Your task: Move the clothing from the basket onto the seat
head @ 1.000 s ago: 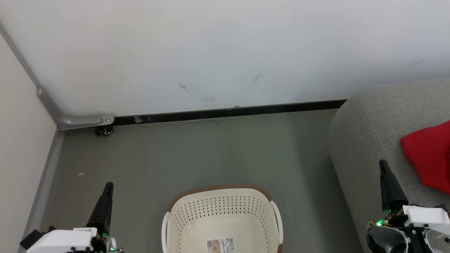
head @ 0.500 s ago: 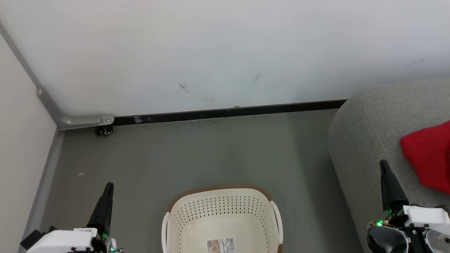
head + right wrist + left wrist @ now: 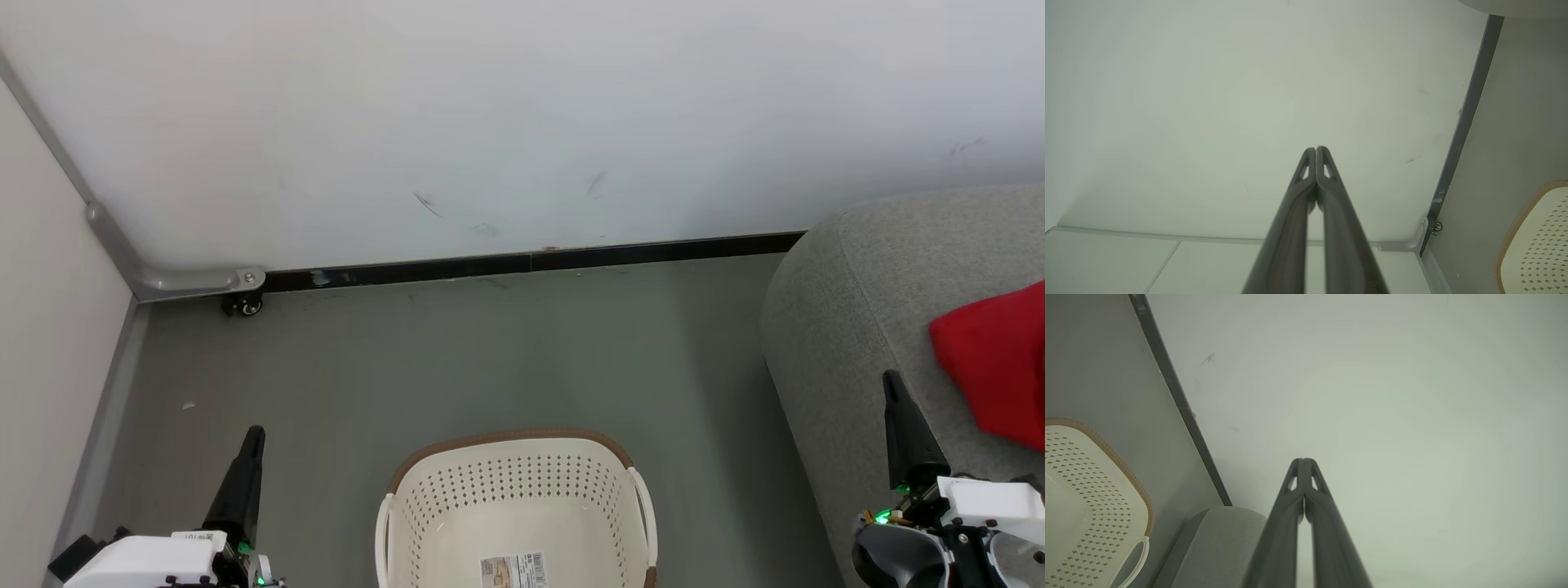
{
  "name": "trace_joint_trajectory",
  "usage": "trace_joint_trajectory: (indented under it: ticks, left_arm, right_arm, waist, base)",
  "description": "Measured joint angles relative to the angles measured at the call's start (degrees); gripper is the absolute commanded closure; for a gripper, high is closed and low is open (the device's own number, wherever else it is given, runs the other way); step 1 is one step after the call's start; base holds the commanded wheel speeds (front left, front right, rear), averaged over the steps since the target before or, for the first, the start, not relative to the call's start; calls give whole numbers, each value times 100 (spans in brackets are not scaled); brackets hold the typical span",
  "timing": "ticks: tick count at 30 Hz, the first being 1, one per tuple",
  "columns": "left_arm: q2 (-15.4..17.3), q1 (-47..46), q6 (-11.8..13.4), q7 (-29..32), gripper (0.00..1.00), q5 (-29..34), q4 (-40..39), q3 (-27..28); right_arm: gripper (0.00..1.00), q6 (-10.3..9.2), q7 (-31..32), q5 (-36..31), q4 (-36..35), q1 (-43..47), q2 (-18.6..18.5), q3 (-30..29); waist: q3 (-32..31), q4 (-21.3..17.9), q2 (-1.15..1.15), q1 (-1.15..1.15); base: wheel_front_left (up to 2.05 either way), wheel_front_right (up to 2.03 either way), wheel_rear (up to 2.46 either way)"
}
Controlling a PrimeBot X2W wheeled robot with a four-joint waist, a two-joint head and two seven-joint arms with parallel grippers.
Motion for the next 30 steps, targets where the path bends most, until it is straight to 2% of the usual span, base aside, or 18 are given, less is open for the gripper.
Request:
trace_joint_trajectory:
  ticks: [30]
  left_arm:
    - [-2, -17, -18, 1, 100, 0, 42, 9]
  right_arm:
    - [100, 0, 32, -1, 9, -68, 5, -30]
  waist:
    - [-1, 0, 0, -1]
  base:
    - [0, 0, 0]
